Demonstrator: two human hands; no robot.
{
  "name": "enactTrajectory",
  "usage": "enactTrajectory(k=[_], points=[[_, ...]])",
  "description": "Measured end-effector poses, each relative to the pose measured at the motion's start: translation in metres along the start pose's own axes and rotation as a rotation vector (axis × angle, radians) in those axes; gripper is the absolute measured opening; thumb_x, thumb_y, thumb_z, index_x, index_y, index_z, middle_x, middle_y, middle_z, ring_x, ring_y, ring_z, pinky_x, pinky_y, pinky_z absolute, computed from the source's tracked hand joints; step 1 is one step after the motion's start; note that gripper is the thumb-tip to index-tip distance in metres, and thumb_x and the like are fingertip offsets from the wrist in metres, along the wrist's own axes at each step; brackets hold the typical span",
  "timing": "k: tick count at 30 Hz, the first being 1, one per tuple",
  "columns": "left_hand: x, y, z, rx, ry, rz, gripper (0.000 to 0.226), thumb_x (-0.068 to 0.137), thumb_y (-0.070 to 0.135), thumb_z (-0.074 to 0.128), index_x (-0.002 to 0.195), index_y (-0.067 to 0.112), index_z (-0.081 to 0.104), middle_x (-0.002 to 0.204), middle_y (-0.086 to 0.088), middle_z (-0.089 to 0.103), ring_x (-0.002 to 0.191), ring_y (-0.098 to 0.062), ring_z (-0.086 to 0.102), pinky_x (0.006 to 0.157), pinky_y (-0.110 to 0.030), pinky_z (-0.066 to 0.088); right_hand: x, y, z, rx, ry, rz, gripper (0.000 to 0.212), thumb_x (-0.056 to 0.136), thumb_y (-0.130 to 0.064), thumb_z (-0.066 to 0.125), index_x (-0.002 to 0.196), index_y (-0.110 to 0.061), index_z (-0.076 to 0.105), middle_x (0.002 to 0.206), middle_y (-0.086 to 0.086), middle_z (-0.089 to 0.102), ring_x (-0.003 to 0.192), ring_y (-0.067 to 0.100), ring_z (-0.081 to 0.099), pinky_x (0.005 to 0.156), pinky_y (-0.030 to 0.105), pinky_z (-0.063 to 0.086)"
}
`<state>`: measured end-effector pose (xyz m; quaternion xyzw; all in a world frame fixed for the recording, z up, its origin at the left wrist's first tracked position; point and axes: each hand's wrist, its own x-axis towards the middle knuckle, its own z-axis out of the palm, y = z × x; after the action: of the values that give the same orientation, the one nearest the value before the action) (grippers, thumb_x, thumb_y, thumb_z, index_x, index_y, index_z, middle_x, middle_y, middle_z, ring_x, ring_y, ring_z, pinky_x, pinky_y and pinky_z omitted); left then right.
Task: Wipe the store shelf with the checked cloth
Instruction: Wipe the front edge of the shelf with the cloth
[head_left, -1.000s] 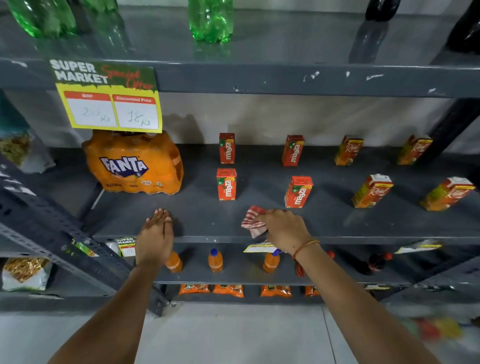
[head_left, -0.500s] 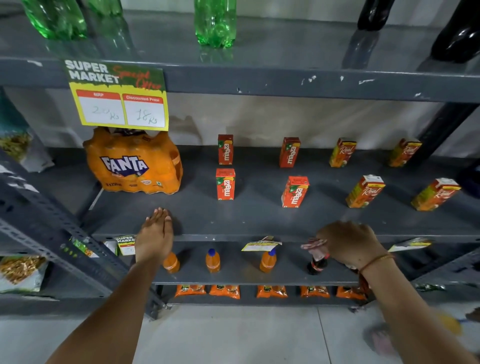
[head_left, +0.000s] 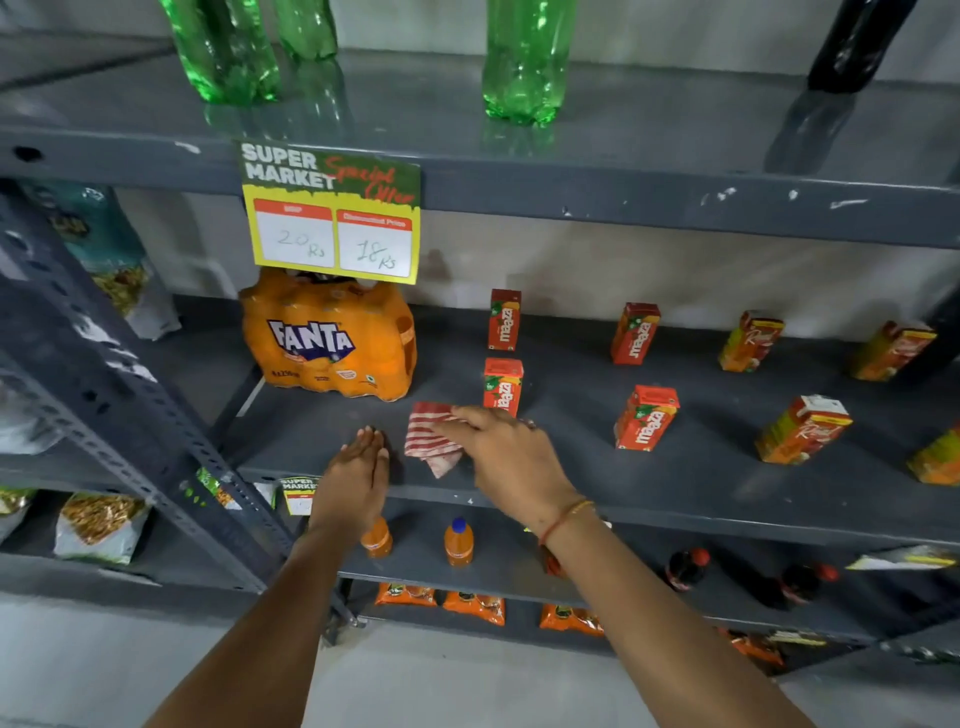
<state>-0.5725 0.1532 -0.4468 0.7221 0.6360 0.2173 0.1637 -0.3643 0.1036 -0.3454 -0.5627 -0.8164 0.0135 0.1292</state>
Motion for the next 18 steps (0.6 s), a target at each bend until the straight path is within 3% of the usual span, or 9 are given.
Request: enactTrajectory(k=[6,11,13,16,18], points=[[0.004,-0.001,-0.009,-0.044,-0.088,0.028,0.063,0.09,0.031,0.021,0.141,-0.001,0.038,0.149,-0.019,0.038,0.142,-0.029,0.03,0.115,-0.031,0.017,0.035,-0.003,0.057,0.028,-0.047,-0.081,0.074,0.073,0.012,0.06,0.136,-0.025,0.054,0.141,0.004,0.055,0.125,0.034,0.054,0.097,0.047,0.05],[0.007,-0.004,-0.01,-0.067,-0.137,-0.018,0.067,0.087,0.032,0.017,0.142,0.0,0.037,0.152,-0.016,0.033,0.144,-0.025,0.026,0.116,-0.028,0.014,0.031,0.001,0.087,0.081,-0.093,-0.076,0.071,0.079,0.01,0.052,0.14,-0.027,0.049,0.146,0.002,0.05,0.134,0.029,0.047,0.11,0.044,0.041],[0.006,-0.004,-0.011,-0.079,-0.136,-0.03,0.066,0.088,0.031,0.018,0.142,0.0,0.038,0.152,-0.016,0.034,0.144,-0.025,0.026,0.116,-0.029,0.014,0.031,0.002,0.089,0.102,-0.096,-0.078,0.066,0.084,0.003,0.053,0.142,-0.027,0.046,0.148,0.002,0.048,0.136,0.028,0.044,0.113,0.043,0.037],[0.005,-0.002,-0.012,-0.132,-0.132,-0.052,0.061,0.092,0.031,0.021,0.14,0.001,0.042,0.149,-0.016,0.039,0.142,-0.026,0.03,0.115,-0.03,0.018,0.029,0.004,0.077,0.212,-0.101,-0.077,0.054,0.093,-0.025,0.055,0.145,-0.027,0.041,0.149,0.001,0.047,0.14,0.024,0.037,0.118,0.039,0.029],[0.008,0.0,-0.016,-0.215,-0.096,-0.113,0.047,0.1,0.026,0.029,0.133,0.003,0.052,0.141,-0.017,0.05,0.133,-0.03,0.043,0.11,-0.033,0.03,0.021,0.01,0.062,0.3,-0.016,-0.017,0.051,0.092,-0.035,0.055,0.141,-0.027,0.046,0.144,-0.001,0.052,0.135,0.02,0.042,0.111,0.04,0.039]])
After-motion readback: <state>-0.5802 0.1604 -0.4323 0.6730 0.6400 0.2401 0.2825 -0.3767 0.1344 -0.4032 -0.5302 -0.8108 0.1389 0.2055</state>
